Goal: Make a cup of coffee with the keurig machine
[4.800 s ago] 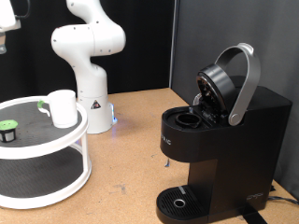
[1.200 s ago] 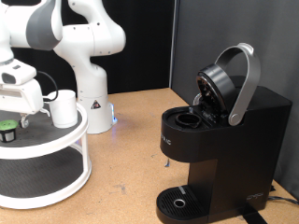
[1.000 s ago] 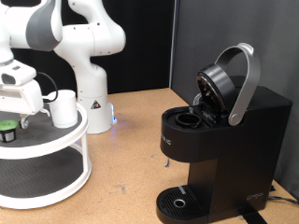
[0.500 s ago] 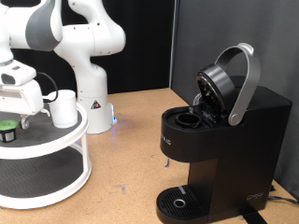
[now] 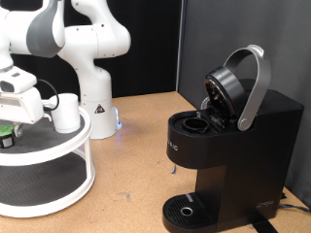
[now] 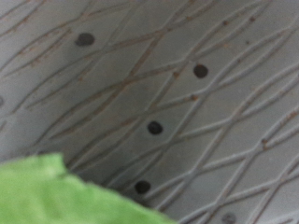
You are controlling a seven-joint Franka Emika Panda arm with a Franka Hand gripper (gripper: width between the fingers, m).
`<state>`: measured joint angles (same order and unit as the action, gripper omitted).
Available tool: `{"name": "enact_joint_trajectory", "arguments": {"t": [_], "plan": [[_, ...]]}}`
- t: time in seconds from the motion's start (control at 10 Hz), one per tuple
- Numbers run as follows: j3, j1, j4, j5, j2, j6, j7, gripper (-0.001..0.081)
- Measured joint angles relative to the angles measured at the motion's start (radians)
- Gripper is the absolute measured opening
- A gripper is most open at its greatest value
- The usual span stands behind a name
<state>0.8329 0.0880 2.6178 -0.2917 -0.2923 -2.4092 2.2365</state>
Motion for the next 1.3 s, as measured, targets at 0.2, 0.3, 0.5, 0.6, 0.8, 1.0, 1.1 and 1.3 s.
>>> {"name": "enact_joint_trajectory", "arguments": {"t": [0.2,0.3,0.5,0.6,0.8,1.0,1.1,1.3], "plan": [[0.000,0.000,-0.004,0.012,0.003,0.000,0.001,0.0491],[0.000,0.000,-0.005,0.015,0.003,0.001,0.002,0.0491],[0.000,0.000,-0.021,0.034,-0.001,0.026,0.018,0.0491],[0.000,0.000,-0.035,0.047,-0.008,0.052,0.030,0.0491],[-0.001,0.000,-0.066,0.066,-0.031,0.109,0.053,0.0491],[-0.007,0.000,-0.092,0.067,-0.063,0.160,0.057,0.0491],[-0.010,0.000,-0.105,0.067,-0.082,0.186,0.057,0.0491],[-0.026,0.000,-0.141,0.069,-0.120,0.259,0.056,0.0491]]}}
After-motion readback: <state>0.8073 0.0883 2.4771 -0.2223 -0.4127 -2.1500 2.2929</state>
